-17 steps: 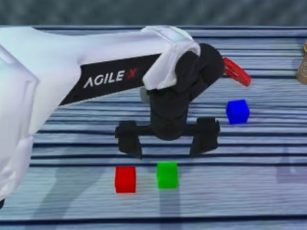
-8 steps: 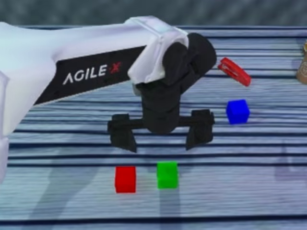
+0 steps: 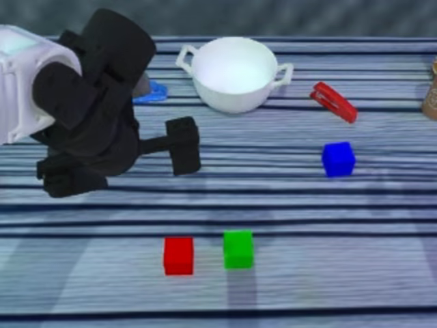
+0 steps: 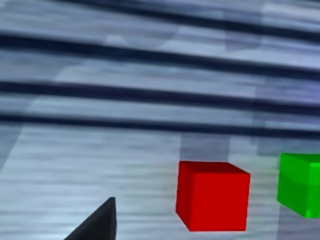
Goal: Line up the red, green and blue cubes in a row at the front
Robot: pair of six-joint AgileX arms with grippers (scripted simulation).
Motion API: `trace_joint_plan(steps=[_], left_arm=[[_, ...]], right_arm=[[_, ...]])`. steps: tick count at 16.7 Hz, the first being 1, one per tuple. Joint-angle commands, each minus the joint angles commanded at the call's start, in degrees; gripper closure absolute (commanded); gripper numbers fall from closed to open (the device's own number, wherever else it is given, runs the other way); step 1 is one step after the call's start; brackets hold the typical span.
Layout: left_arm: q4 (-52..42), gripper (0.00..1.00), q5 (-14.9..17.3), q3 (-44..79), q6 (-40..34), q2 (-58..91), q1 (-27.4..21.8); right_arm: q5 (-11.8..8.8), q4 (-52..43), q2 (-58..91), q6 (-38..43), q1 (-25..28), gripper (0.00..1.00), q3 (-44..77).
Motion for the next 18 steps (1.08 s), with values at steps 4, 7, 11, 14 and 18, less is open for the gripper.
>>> trace_joint_plan(steps=[4, 7, 11, 14, 18], left_arm=[[10.89, 0.00, -0.16, -18.51, 7.99, -21.64, 9.06], [19.67, 0.00, -0.09, -32.31, 14.94, -38.68, 15.72], [30.96, 0.00, 0.25, -48.08, 24.15, -60.19, 23.43], [38.53, 0.00, 0.64, -57.17, 30.23, -73.99, 28.08], [45.53, 0.00, 1.12, -64.26, 35.62, -85.31, 31.95]], right_arm=[[0.11, -13.83, 28.06, 1.94, 3.14, 0.00, 21.71], [0.04, -24.13, 48.97, 3.33, 5.55, 0.00, 37.43], [-0.06, -36.00, 72.03, 4.97, 8.45, 0.00, 56.02], [-0.03, -42.59, 84.28, 5.93, 10.16, 0.00, 67.45], [0.13, -47.63, 94.34, 6.72, 11.59, 0.00, 77.73]])
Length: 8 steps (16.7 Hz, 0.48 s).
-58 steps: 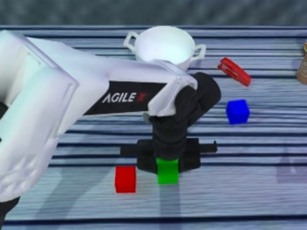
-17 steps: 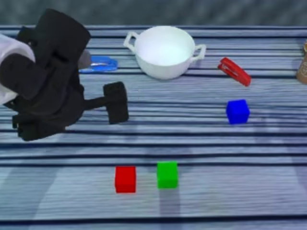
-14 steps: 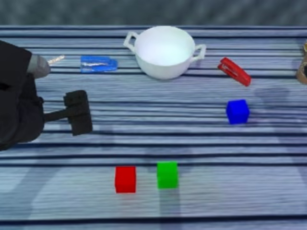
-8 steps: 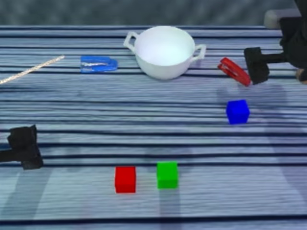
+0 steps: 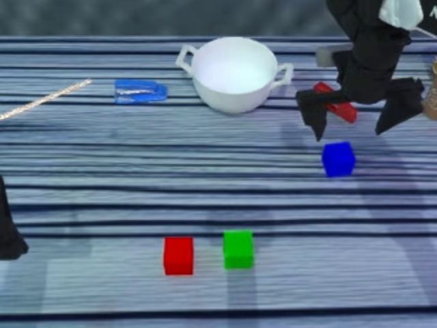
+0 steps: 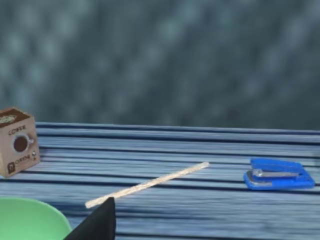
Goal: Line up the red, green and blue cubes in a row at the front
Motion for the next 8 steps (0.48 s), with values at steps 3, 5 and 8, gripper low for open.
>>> trace_joint_plan(steps=[3, 5, 8], left_arm=[[1.46, 0.00, 0.12, -1.26, 1.07, -2.04, 0.74], [1.46, 0.00, 0.12, -1.26, 1.07, -2.04, 0.74], [1.46, 0.00, 0.12, -1.26, 1.07, -2.04, 0.74]], right_arm=[[0.06, -0.87, 1.99, 0.15, 0.26, 0.00, 2.02], [0.06, -0.87, 1.99, 0.15, 0.26, 0.00, 2.02], [0.05, -0.57, 1.95, 0.08, -0.02, 0.00, 1.69]])
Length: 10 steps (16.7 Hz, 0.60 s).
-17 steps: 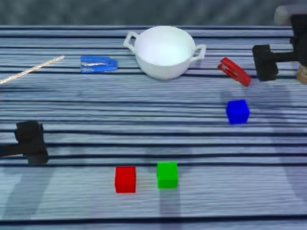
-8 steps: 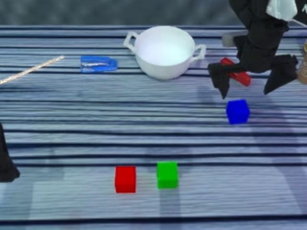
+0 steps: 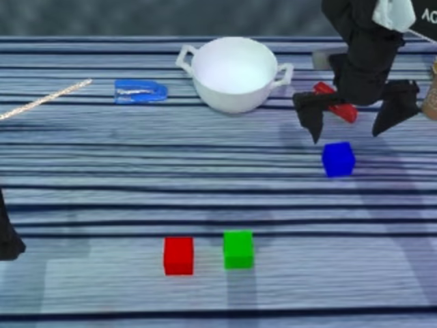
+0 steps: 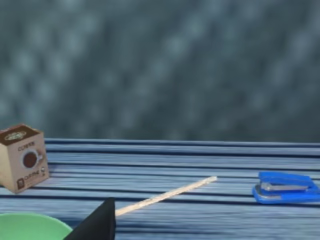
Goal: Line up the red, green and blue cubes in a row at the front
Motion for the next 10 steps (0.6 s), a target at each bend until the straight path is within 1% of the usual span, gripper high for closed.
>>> trace_joint_plan(steps=[2, 7, 10], left_arm=[[0.00, 0.00, 0.00, 0.00, 0.00, 0.00, 0.00], [0.00, 0.00, 0.00, 0.00, 0.00, 0.00, 0.00], [0.00, 0.00, 0.00, 0.00, 0.00, 0.00, 0.00]], right_arm=[[0.02, 2.13, 0.70, -0.07, 0.14, 0.00, -1.66], [0.06, 12.89, 4.09, 0.14, 0.30, 0.00, -8.40], [0.07, 14.52, 4.86, 0.19, 0.35, 0.00, -9.68]])
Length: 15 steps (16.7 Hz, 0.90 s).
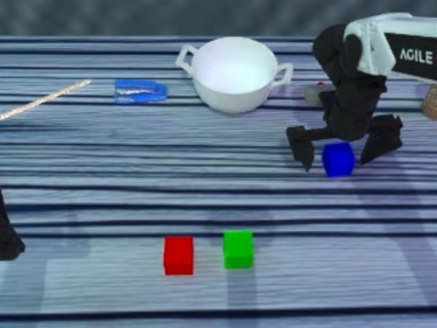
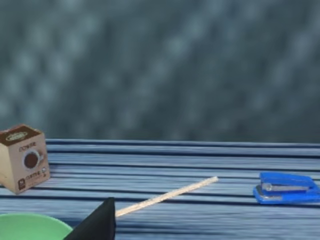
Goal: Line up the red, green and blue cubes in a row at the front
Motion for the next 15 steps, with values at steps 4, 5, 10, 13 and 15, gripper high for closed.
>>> trace_joint_plan(steps=[4, 5, 10, 13, 15], left_arm=[[0.00, 0.00, 0.00, 0.00, 0.00, 0.00, 0.00], [0.00, 0.00, 0.00, 0.00, 0.00, 0.00, 0.00], [0.00, 0.00, 0.00, 0.00, 0.00, 0.00, 0.00], [0.00, 0.00, 0.00, 0.00, 0.00, 0.00, 0.00], [0.00, 0.00, 0.00, 0.00, 0.00, 0.00, 0.00]], right_arm=[[0.00, 0.00, 0.00, 0.00, 0.00, 0.15, 0.00], [0.00, 0.00, 0.00, 0.00, 0.00, 0.23, 0.00], [0.00, 0.00, 0.00, 0.00, 0.00, 0.60, 0.00], [0.00, 0.00, 0.00, 0.00, 0.00, 0.83, 0.00], [0.00, 0.00, 0.00, 0.00, 0.00, 0.98, 0.00]])
